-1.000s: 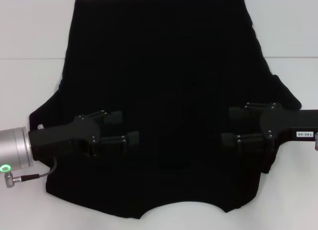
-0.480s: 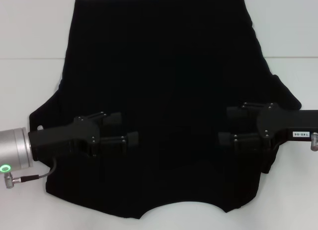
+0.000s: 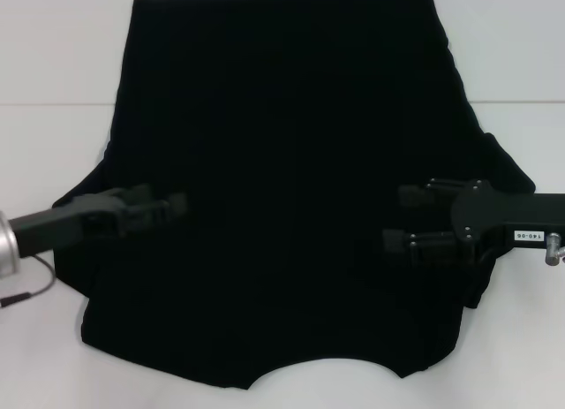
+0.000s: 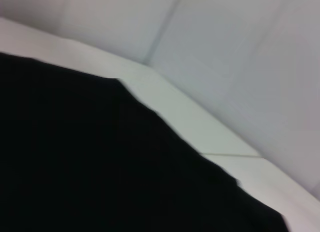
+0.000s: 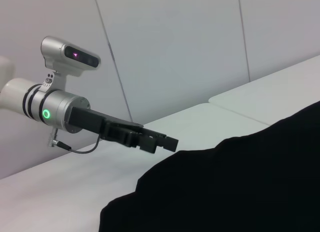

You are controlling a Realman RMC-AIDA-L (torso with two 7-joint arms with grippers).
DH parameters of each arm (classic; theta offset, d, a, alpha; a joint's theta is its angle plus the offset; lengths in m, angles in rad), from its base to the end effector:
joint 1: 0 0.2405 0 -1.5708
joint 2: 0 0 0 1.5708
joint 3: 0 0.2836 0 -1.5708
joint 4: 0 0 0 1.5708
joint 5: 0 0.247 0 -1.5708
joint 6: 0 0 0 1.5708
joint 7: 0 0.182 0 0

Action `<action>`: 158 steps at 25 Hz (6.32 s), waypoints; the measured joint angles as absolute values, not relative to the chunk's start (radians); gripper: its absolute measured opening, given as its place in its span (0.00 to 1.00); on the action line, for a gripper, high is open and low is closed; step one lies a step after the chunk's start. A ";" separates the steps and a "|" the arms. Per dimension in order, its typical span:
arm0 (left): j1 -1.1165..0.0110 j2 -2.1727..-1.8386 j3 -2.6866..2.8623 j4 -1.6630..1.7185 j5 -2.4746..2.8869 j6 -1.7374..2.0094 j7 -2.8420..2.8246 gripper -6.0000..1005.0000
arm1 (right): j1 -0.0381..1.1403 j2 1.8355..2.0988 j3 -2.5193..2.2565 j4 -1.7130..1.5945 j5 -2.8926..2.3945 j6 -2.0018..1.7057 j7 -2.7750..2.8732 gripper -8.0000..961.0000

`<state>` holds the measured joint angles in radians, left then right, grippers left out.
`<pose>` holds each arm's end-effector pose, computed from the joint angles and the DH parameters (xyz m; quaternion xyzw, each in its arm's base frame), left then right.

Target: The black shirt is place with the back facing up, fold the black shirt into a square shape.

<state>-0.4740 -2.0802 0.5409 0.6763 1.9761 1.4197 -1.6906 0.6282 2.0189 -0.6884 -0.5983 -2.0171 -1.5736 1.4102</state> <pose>-0.3353 0.3987 -0.0110 -0.8382 -0.4102 -0.2880 0.2150 0.2689 0.4101 -0.0323 -0.9471 0.1950 0.2318 0.1057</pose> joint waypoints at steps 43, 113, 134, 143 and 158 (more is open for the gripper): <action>-0.513 -2.071 0.489 0.853 2.488 1.218 -2.263 0.92 | 0.650 2.064 -0.677 -0.598 -2.014 -1.522 1.405 0.94; -0.486 -2.060 0.461 0.916 2.529 1.189 -2.223 0.01 | 0.657 2.066 -0.673 -0.598 -1.950 -1.511 1.404 0.93; -0.461 -2.060 0.373 0.927 2.520 1.192 -2.197 0.01 | 0.676 2.067 -0.673 -0.598 -1.938 -1.494 1.411 0.93; -0.459 -2.060 0.354 0.951 2.520 1.236 -2.196 0.01 | 0.679 2.069 -0.673 -0.598 -1.937 -1.489 1.411 0.93; -0.447 -2.059 0.333 0.957 2.527 1.309 -2.201 0.01 | 0.680 2.068 -0.673 -0.598 -1.937 -1.489 1.405 0.93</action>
